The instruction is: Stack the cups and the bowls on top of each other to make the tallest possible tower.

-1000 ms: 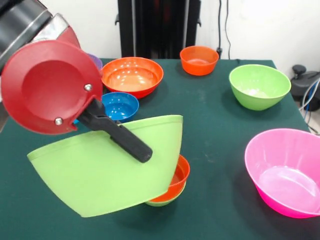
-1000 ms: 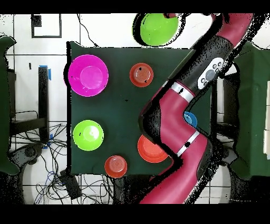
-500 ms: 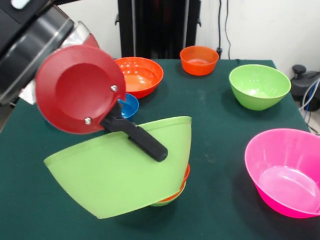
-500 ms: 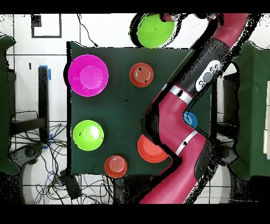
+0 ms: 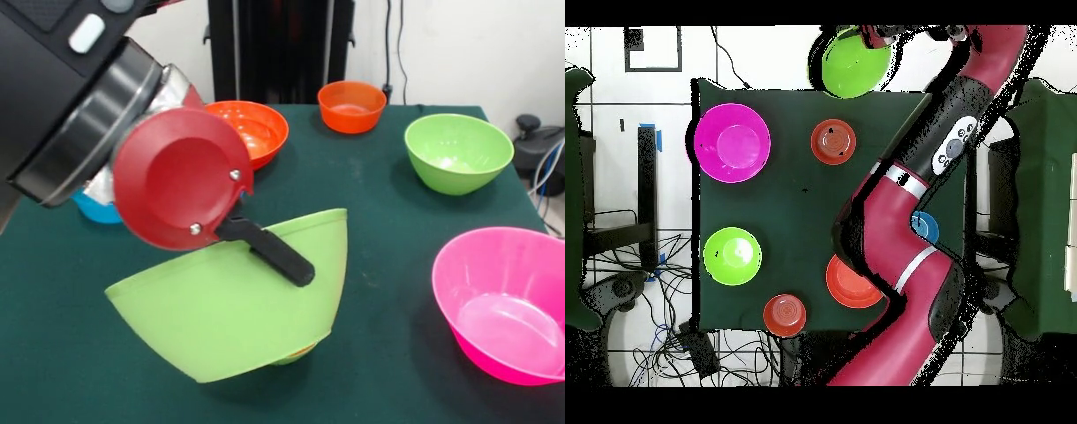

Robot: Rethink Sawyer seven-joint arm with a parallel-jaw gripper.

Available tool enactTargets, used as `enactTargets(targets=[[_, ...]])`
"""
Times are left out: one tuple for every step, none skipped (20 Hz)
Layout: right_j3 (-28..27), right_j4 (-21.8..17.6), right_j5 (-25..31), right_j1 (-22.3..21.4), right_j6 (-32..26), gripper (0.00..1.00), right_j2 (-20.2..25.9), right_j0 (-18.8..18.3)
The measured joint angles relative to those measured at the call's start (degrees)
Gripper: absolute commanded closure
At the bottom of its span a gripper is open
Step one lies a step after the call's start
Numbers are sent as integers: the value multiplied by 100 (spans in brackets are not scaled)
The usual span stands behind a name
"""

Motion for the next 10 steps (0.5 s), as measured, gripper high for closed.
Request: enactTargets(targets=[[0, 7, 26, -4, 0, 100, -22, 5], [0, 17, 75, -12, 0, 100, -62, 13], [0, 31, 145, -22, 0, 100, -101, 23], [1, 45, 215, -31, 0, 100, -139, 33], [1, 68, 285, -36, 0, 100, -159, 41], [0, 80, 314, -38, 0, 100, -164, 44], [0, 132, 429, -46, 0, 100, -175, 57], [0, 157, 481, -50, 0, 100, -177, 62], [1, 238, 634, -64, 0, 100, -176, 80], [1, 274, 707, -72, 0, 100, -176, 93]])
